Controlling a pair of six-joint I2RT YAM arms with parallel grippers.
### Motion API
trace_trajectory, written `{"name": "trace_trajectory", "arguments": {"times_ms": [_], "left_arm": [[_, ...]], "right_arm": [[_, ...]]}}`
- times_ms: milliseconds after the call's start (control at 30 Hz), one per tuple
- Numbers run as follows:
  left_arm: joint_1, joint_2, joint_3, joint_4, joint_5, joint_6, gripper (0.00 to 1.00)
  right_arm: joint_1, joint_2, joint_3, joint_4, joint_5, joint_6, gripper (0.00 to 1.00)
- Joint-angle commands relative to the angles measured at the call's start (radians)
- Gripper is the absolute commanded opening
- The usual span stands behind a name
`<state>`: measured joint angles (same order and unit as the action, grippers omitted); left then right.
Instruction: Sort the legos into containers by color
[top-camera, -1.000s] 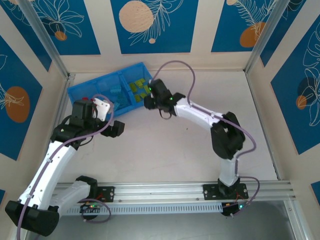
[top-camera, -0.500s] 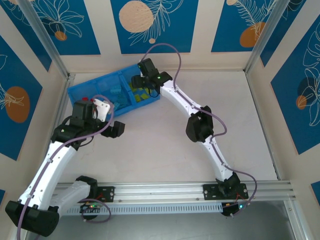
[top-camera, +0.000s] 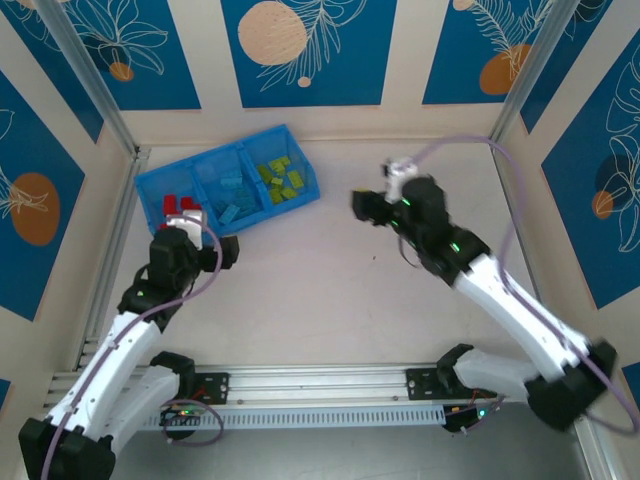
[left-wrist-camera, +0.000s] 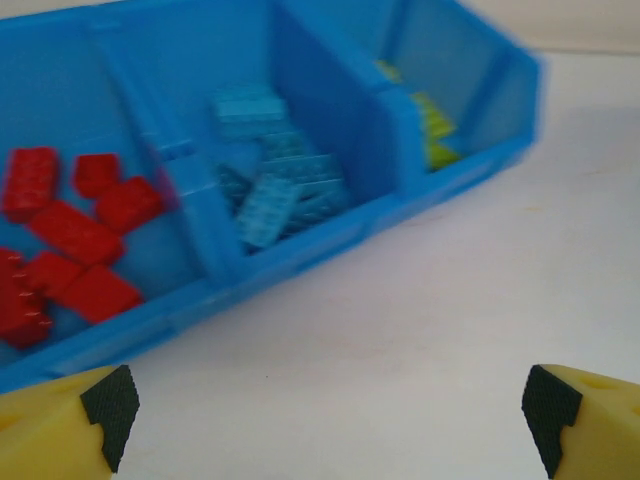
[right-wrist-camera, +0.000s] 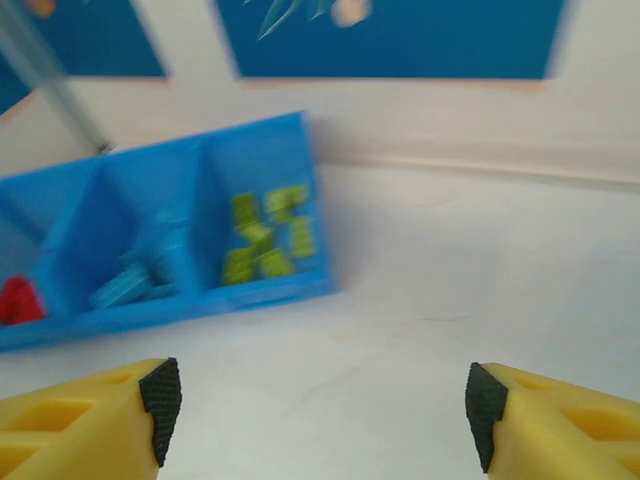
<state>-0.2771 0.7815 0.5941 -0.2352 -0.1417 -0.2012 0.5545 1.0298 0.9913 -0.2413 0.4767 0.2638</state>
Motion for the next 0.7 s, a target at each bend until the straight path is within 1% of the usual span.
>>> {"name": "trace_trajectory", "arguments": {"times_ms": [0,67,100,133,167,200,267,300,333,400,467,500,533,567,600,633,667], "left_arm": [[0.004,0.027,-0.101,0.316,-0.233,0.132,1.00],[0.007,0.074,-0.160,0.445,-0.286,0.202,1.00],[0.010,0.096,-0.187,0.509,-0.299,0.228,1.00],[0.015,0.128,-0.214,0.573,-0.300,0.251,1.00],[0.025,0.161,-0.231,0.623,-0.286,0.260,1.00],[0.040,0.191,-0.238,0.653,-0.265,0.260,1.00],[0.084,0.264,-0.242,0.708,-0.190,0.248,1.00],[0.106,0.299,-0.246,0.746,-0.158,0.237,1.00],[0.134,0.341,-0.254,0.799,-0.125,0.225,1.00],[0.187,0.438,-0.258,0.890,-0.071,0.194,1.00],[0.219,0.539,-0.254,0.990,-0.027,0.186,1.00],[0.230,0.593,-0.246,1.033,-0.008,0.175,1.00],[0.242,0.639,-0.230,1.035,0.012,0.169,1.00],[0.241,0.684,-0.223,1.068,0.018,0.176,1.00],[0.235,0.725,-0.228,1.113,0.056,0.196,1.00],[0.232,0.765,-0.234,1.174,0.064,0.203,1.00],[0.231,0.757,-0.234,1.143,0.065,0.201,1.00]], "right_arm": [[-0.126,-0.142,-0.288,0.192,0.144,-0.078,0.79],[-0.226,-0.262,-0.505,0.343,0.142,-0.111,0.82],[-0.266,-0.298,-0.606,0.441,0.129,-0.130,0.83],[-0.317,-0.313,-0.702,0.549,0.105,-0.138,0.85],[-0.385,-0.296,-0.784,0.633,0.069,-0.107,0.86],[-0.440,-0.264,-0.802,0.641,0.026,-0.077,0.86],[-0.530,-0.147,-0.801,0.663,-0.012,0.006,0.86],[-0.548,-0.093,-0.794,0.709,-0.035,0.018,0.87],[-0.554,-0.028,-0.779,0.760,-0.067,0.011,0.87],[-0.556,0.130,-0.747,0.920,-0.119,-0.022,0.88],[-0.555,0.290,-0.653,0.979,-0.195,-0.072,0.89],[-0.556,0.395,-0.612,1.016,-0.241,-0.095,0.91],[-0.554,0.510,-0.579,1.077,-0.289,-0.117,0.93],[-0.525,0.524,-0.624,1.198,-0.304,-0.165,0.96],[-0.515,0.485,-0.619,1.131,-0.276,-0.166,0.98],[-0.534,0.492,-0.613,1.112,-0.282,-0.144,0.99],[-0.542,0.504,-0.611,1.138,-0.253,-0.120,0.99]]}}
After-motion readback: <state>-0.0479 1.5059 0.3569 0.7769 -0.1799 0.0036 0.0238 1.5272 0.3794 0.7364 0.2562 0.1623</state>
